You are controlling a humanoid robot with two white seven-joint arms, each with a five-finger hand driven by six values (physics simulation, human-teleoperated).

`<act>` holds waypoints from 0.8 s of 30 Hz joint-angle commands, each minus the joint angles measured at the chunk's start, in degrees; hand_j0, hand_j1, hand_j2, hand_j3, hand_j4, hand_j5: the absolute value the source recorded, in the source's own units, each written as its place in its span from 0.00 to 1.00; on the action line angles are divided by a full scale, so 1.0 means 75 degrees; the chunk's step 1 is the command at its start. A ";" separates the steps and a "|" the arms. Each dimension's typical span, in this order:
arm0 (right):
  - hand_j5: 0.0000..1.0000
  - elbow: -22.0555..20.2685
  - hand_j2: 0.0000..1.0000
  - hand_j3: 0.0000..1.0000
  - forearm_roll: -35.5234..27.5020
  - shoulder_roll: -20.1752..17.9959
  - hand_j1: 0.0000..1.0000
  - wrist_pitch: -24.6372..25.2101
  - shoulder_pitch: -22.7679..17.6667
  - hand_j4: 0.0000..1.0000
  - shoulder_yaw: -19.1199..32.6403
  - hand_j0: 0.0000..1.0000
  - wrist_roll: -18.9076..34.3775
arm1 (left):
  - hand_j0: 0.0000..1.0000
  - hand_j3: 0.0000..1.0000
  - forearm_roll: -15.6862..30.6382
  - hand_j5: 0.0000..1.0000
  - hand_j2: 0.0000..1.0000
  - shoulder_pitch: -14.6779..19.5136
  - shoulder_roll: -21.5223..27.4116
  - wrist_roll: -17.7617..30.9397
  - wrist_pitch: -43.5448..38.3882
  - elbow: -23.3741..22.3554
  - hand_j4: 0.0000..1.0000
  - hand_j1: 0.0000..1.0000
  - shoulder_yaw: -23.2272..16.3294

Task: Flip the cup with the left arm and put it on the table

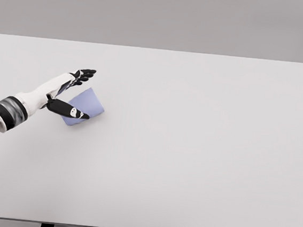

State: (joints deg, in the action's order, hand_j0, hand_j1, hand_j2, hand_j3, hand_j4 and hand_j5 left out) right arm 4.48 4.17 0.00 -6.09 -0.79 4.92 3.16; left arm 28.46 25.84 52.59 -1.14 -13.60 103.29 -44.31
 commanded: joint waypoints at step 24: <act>1.00 0.0001 1.00 1.00 -0.0005 0.0000 1.00 -0.0008 0.0000 1.00 0.0000 1.00 0.0001 | 1.00 1.00 -0.0021 1.00 1.00 0.0270 -0.0391 -0.0012 -0.1315 -0.0014 1.00 1.00 0.0002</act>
State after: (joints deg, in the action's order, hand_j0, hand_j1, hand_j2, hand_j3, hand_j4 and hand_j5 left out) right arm 4.48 4.15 0.00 -6.11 -0.79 4.92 3.16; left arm 28.44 27.95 50.18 -1.22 -22.58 103.21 -44.33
